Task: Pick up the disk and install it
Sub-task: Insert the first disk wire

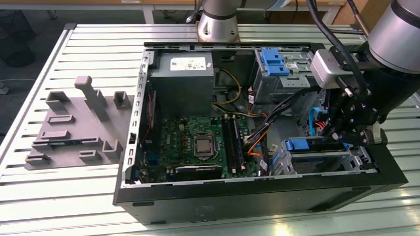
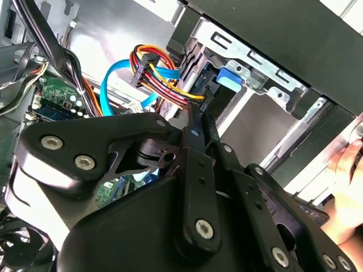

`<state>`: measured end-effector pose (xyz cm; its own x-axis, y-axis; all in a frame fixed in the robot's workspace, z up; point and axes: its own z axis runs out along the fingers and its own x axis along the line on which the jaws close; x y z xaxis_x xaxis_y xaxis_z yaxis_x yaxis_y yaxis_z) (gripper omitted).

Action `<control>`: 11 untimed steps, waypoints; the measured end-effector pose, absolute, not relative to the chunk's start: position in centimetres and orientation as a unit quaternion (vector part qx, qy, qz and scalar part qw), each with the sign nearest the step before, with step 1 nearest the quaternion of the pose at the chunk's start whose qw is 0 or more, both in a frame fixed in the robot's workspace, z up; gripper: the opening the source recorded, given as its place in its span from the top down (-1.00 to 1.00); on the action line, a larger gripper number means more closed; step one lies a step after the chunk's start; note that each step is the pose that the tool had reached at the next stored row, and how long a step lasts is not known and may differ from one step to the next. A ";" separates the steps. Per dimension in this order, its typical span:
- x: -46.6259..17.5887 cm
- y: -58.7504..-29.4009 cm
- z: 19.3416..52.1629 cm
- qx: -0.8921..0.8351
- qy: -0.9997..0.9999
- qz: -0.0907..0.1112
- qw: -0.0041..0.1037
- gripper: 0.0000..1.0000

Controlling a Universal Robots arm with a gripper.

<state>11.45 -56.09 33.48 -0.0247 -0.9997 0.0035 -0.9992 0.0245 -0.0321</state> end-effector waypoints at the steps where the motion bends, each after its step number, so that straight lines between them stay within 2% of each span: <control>1: 11.4 -56.1 33.5 -0.698 0.716 -0.013 0.010 0.68; 11: 11.4 -56.0 33.4 -0.698 0.716 -0.013 0.010 0.68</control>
